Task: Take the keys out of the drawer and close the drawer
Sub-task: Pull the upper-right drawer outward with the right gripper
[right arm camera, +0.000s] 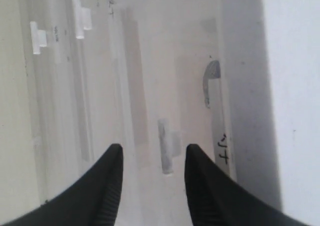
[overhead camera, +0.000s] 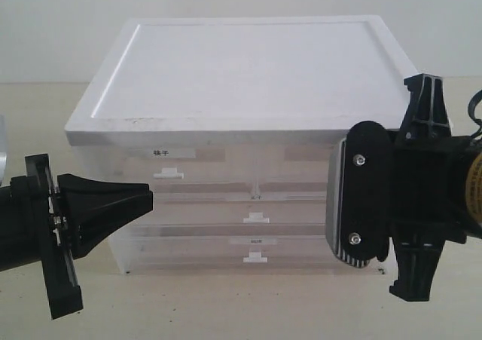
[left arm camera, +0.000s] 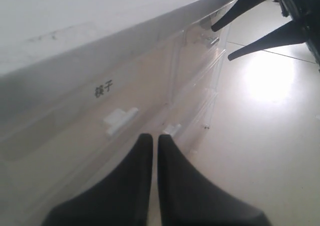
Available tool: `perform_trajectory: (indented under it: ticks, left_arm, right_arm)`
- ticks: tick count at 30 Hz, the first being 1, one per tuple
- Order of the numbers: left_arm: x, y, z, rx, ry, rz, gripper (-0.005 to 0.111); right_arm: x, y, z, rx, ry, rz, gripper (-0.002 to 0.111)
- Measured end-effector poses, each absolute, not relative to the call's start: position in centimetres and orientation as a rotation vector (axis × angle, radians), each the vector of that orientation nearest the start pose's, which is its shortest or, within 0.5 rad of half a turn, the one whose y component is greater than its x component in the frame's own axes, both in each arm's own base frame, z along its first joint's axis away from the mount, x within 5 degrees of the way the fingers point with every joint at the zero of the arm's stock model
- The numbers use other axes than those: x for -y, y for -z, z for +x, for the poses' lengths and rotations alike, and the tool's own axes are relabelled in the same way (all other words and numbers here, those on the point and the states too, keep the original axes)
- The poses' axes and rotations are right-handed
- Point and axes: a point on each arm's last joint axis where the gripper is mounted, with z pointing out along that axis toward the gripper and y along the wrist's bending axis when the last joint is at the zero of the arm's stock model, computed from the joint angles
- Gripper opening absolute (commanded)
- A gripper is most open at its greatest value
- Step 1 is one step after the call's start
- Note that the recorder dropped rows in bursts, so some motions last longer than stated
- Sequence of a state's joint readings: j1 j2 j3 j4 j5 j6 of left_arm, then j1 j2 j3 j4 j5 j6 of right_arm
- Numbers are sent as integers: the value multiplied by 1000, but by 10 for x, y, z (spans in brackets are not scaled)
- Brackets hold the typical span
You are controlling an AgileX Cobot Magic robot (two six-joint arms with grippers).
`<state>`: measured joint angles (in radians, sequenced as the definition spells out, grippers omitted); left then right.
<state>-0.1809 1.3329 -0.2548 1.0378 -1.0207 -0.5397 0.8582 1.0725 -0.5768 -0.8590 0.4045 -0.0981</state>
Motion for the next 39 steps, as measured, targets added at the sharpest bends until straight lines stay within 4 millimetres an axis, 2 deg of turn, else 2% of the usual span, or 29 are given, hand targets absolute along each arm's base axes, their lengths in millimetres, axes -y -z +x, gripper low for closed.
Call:
perform_trajectory:
  ticks: [9, 11, 15, 16, 24, 31, 39]
  left_arm:
    - [99, -191, 171, -1617, 762, 873, 5]
    - [99, -191, 171, -1617, 762, 873, 5]
    - [99, -191, 171, -1617, 762, 871, 5]
    - [99, -191, 171, -1617, 762, 871, 5]
    - [98, -192, 173, -1588, 711, 872, 5]
    - [96, -193, 176, -1579, 684, 837, 5]
    - [96, -194, 177, -1577, 679, 832, 5]
  right_arm:
    - [-140, -248, 161, -1537, 438, -1665, 35]
    - [-140, -249, 162, -1536, 442, -1659, 30]
    - [-140, -249, 162, -1531, 451, -1650, 1]
    - [-140, -249, 163, -1528, 457, -1651, 0]
    - [-138, -250, 163, -1543, 513, -1661, 0]
    - [-146, -249, 145, -1522, 598, -1734, 0]
    - [-152, -253, 126, -1552, 595, -1694, 0]
